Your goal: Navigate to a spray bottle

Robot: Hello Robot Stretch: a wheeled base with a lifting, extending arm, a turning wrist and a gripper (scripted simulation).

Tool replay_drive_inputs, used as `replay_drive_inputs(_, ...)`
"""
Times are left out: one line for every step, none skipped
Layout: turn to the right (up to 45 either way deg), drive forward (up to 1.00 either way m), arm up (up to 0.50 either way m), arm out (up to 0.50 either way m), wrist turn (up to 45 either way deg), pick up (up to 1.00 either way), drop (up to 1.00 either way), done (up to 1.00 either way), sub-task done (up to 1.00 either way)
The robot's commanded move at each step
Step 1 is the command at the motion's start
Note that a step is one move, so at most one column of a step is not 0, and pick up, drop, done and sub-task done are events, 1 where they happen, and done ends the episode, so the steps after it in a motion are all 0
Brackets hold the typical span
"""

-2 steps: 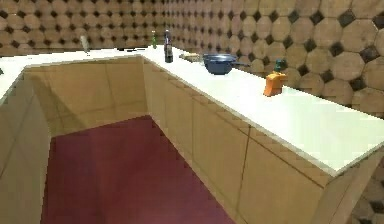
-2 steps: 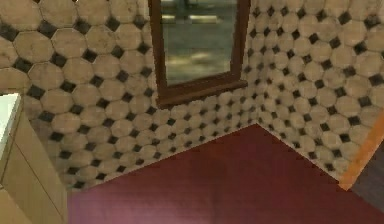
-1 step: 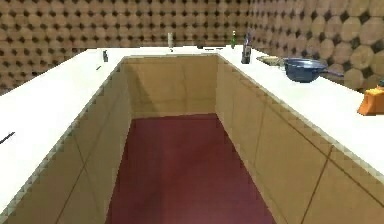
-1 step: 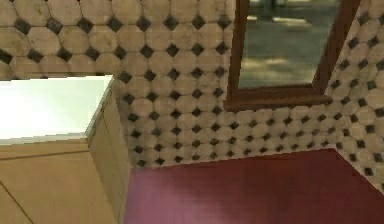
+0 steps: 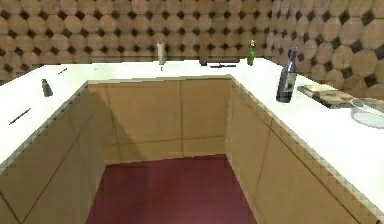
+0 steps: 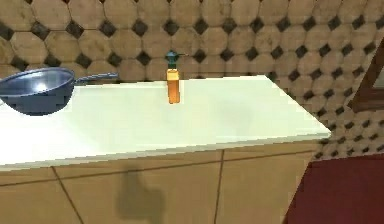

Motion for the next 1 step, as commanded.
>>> replay_drive_inputs(-3.0,0.0,0.0,0.0,0.0,0.0,0.0,0.0,0.0)
